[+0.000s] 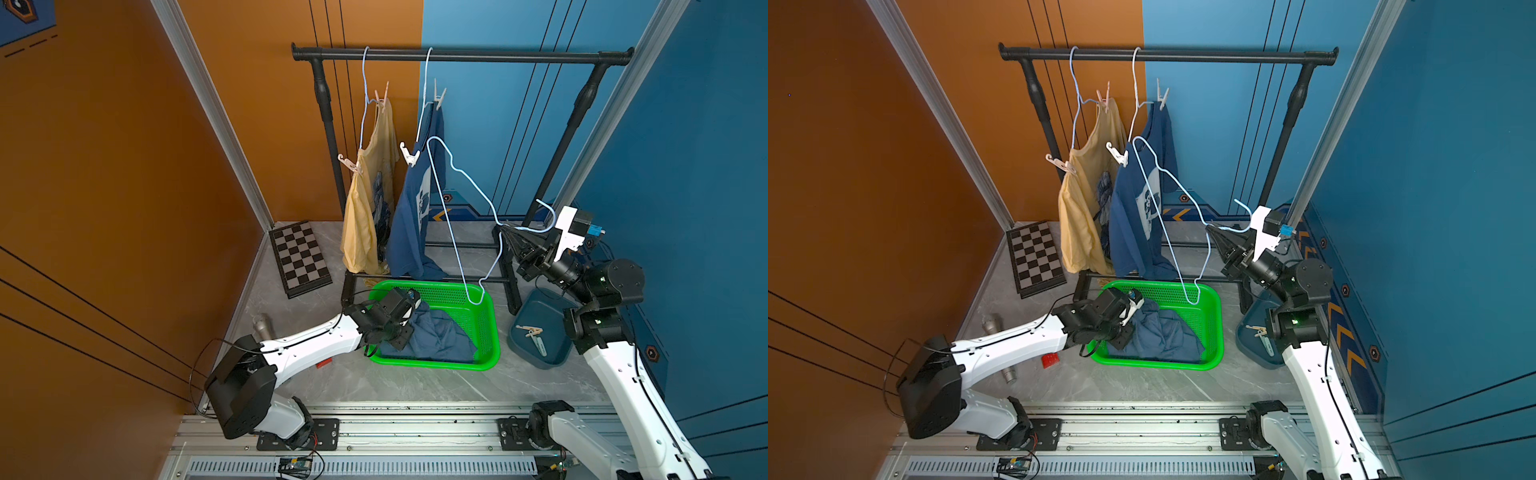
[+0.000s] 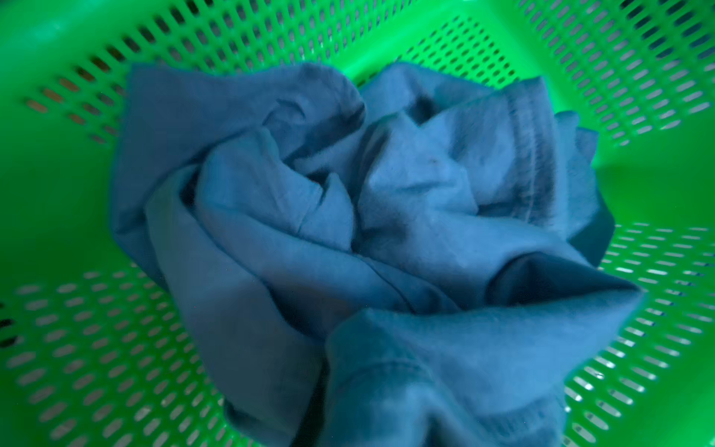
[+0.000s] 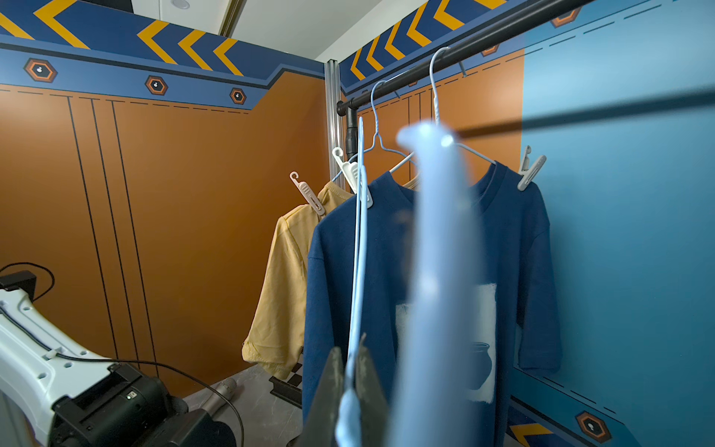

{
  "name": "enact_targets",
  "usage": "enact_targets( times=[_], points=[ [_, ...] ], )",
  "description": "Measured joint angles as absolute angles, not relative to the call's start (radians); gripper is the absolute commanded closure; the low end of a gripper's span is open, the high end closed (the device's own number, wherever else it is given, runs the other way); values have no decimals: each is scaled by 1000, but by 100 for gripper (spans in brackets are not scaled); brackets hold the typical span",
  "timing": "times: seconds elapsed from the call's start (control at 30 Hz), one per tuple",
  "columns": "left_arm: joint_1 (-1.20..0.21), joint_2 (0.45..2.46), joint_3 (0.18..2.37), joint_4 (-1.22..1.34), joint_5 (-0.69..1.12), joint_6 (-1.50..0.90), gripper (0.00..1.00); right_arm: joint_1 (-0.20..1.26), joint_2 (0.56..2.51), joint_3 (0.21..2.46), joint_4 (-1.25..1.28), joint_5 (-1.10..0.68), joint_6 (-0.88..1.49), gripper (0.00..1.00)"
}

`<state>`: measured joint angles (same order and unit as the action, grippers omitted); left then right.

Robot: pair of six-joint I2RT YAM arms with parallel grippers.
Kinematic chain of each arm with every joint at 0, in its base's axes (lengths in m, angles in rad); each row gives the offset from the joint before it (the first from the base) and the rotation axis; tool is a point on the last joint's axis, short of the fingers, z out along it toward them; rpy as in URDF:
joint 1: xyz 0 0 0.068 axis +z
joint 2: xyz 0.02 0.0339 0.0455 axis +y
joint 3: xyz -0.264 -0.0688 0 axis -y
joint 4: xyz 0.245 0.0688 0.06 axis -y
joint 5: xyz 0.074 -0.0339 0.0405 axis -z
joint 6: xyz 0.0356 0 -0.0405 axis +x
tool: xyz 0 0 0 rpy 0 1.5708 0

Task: Remove the clothespins securing t-shirts to the hanger
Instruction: Place the T-shirt in the basket.

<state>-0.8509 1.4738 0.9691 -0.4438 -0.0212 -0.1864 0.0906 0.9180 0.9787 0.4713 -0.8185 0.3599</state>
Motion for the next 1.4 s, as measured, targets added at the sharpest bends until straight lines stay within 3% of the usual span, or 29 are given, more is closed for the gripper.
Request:
enact_targets(
  times=[0.17,0.5,0.87,1.33,1.4],
  points=[
    [-849,1486,981,-476,-3,-198,35,78,884,978,442,-819,356,100],
    [-843,1286,995,-595,-12,-195,9,71,832,961,345,-818,327,100],
    [-815,1103,1082,-764,-82,-115,7,73,741,951,182,-818,291,100],
    [-901,989,1280,-752,-335,262,13,266,657,1067,-459,-714,99,100],
    [-930,994,1281,-724,-352,337,18,306,659,1078,-528,-672,95,100]
  ],
)
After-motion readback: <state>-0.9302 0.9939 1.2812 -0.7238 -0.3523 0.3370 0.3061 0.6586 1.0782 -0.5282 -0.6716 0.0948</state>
